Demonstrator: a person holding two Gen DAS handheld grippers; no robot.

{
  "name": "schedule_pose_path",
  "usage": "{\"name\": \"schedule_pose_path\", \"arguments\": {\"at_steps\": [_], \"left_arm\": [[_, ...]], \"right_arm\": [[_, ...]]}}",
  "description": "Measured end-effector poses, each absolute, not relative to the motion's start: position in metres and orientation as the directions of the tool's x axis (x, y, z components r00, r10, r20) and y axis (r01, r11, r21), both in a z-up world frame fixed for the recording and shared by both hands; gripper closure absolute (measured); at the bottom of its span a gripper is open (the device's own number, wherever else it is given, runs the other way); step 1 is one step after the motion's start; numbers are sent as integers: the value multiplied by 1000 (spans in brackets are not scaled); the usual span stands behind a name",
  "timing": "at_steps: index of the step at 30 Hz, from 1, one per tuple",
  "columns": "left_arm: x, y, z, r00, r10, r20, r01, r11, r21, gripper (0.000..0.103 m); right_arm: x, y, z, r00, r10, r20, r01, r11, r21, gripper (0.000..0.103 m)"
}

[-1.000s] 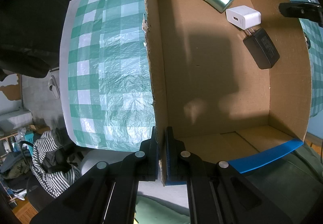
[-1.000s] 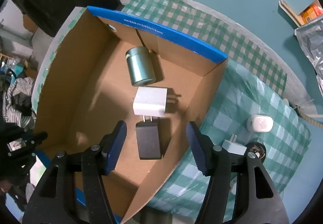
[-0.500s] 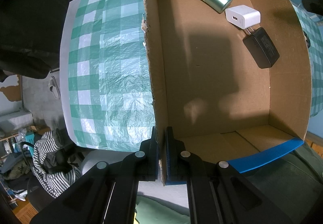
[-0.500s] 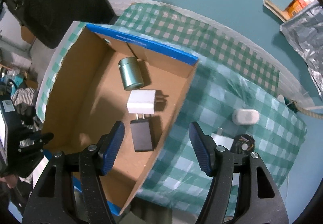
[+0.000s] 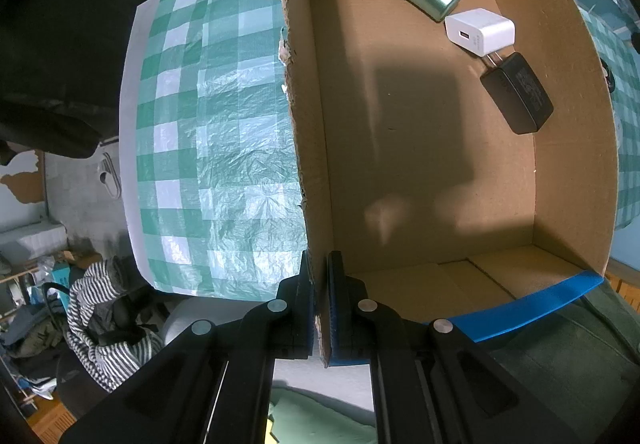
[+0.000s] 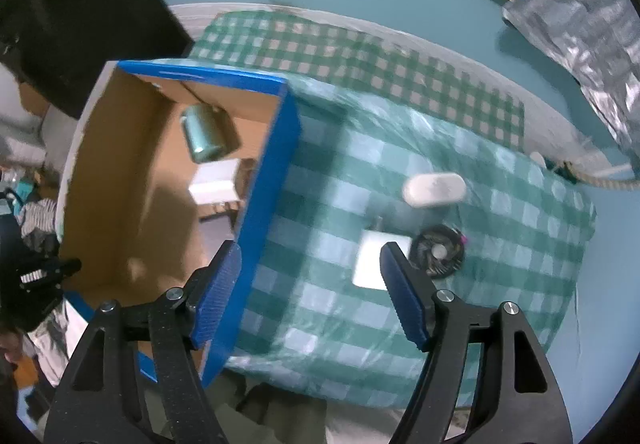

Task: Organize rigid objects
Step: 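Move the right tool back over the white octagonal container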

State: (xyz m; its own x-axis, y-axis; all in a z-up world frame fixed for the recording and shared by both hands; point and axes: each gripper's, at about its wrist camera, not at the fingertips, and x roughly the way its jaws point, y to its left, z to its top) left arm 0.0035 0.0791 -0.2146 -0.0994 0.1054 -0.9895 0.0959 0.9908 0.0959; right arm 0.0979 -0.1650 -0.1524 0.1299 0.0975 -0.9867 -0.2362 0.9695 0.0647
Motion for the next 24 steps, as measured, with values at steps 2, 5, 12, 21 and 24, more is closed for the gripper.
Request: {"name": "schedule_pose_path", "arguments": {"at_steps": [2,5,12,21,24], "left_arm": [[4,78,-214,-99,106,-989,95,991,96,97],[4,79,-213,-100,105,-989,94,991,96,97],[4,79,-213,-101,107,-989,93,991,98,97],[3,79,-214,-101,114,-988,93,990,105,97],[3,78,-214,-102,114,-988,88,991,105,97]], "right_arm": [[96,-177,-155,127,95,-987,-216,974,66,30],[91,-197,-159,121,91,-988,-182,981,68,28],[80,-255,-188,73,53,-996,-78,996,47,26],[70,-307,-236,-34,37,-999,2,999,37,25],[68,-310,-249,-55,40,-998,7,999,39,25]]}}
